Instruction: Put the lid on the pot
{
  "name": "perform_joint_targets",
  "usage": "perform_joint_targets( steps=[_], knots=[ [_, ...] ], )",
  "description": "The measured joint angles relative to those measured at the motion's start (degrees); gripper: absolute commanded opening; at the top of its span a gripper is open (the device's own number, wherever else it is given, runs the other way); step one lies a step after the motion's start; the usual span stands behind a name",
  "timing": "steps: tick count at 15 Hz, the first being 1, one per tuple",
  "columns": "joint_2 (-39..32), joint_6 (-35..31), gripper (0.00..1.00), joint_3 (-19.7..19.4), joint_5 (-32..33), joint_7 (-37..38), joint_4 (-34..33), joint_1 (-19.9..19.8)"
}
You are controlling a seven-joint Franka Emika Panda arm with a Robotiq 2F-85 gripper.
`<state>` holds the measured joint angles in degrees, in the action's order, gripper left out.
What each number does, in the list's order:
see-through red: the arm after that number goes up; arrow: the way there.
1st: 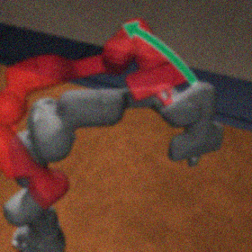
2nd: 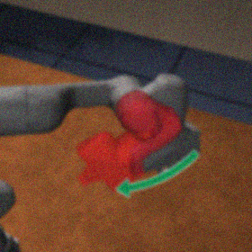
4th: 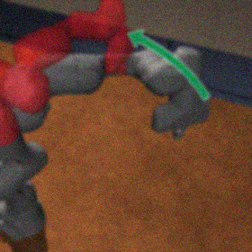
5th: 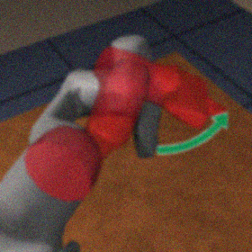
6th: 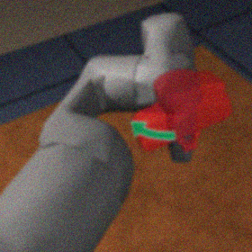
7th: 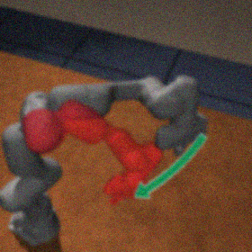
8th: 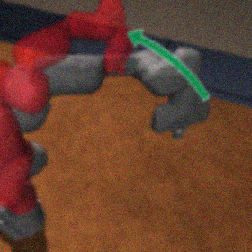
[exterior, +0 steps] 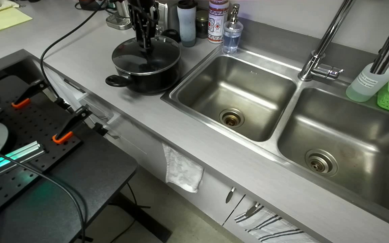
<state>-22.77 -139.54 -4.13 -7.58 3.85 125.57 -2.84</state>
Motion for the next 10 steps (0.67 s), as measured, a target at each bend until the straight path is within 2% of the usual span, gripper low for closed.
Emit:
perform_joint_targets(
  steps=[1, 2, 10],
  knots=[
    [0.1, 0.0, 0.97, 0.0, 0.0, 0.0, 0.0, 0.0],
    [0.2, 0.0, 0.99, 0.0, 0.1, 0.0, 0.0, 0.0],
    [1.1, 0.1, 1.0, 0.0, 1.0, 0.0, -0.1, 0.0]
  ],
)
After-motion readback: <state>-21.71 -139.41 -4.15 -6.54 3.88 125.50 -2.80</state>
